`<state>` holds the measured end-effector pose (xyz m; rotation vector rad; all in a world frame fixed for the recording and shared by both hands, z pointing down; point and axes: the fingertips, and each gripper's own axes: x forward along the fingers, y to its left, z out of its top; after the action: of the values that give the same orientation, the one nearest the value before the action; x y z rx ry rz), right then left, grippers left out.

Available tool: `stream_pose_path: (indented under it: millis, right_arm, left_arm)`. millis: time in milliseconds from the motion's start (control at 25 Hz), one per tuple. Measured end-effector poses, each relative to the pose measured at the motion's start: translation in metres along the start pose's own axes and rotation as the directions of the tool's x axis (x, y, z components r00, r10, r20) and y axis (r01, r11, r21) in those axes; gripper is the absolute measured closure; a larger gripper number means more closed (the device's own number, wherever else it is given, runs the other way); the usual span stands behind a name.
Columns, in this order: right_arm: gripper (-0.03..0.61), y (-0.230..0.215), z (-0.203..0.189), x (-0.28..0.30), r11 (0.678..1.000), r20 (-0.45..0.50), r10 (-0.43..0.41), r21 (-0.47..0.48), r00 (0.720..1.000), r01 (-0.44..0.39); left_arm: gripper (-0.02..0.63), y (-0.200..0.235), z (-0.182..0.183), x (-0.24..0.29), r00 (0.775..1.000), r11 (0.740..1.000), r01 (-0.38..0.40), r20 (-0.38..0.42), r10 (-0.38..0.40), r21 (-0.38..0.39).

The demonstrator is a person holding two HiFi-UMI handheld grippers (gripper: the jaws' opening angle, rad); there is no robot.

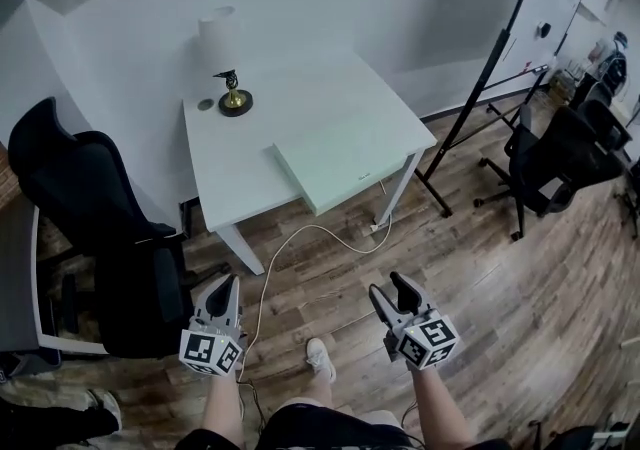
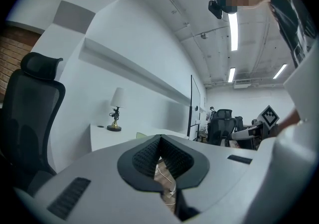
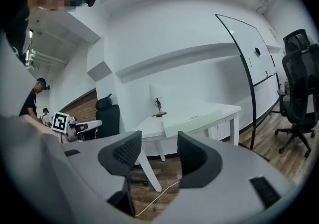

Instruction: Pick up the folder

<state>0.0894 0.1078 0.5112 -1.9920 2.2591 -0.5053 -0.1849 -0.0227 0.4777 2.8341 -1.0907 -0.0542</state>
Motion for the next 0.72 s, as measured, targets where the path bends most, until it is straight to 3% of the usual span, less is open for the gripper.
stream_pose_path:
  millis: [400, 720]
  right_arm:
    - [0.347, -0.038, 0.005, 0.091, 0.997, -0.076, 0.074, 0.039, 0.994, -0.071]
    - [0.33, -0.061, 0.0, 0.141, 0.986, -0.102, 0.102, 0.141, 0.99, -0.087]
  left_arm:
    - [0.601, 0.018, -0.001, 0.089, 1.0, 0.999, -0.012, -0.014, 0.012, -0.031]
    - [0.601, 0.019, -0.009, 0.136, 1.0, 0.999, -0.01, -0.02, 0.009, -0.044]
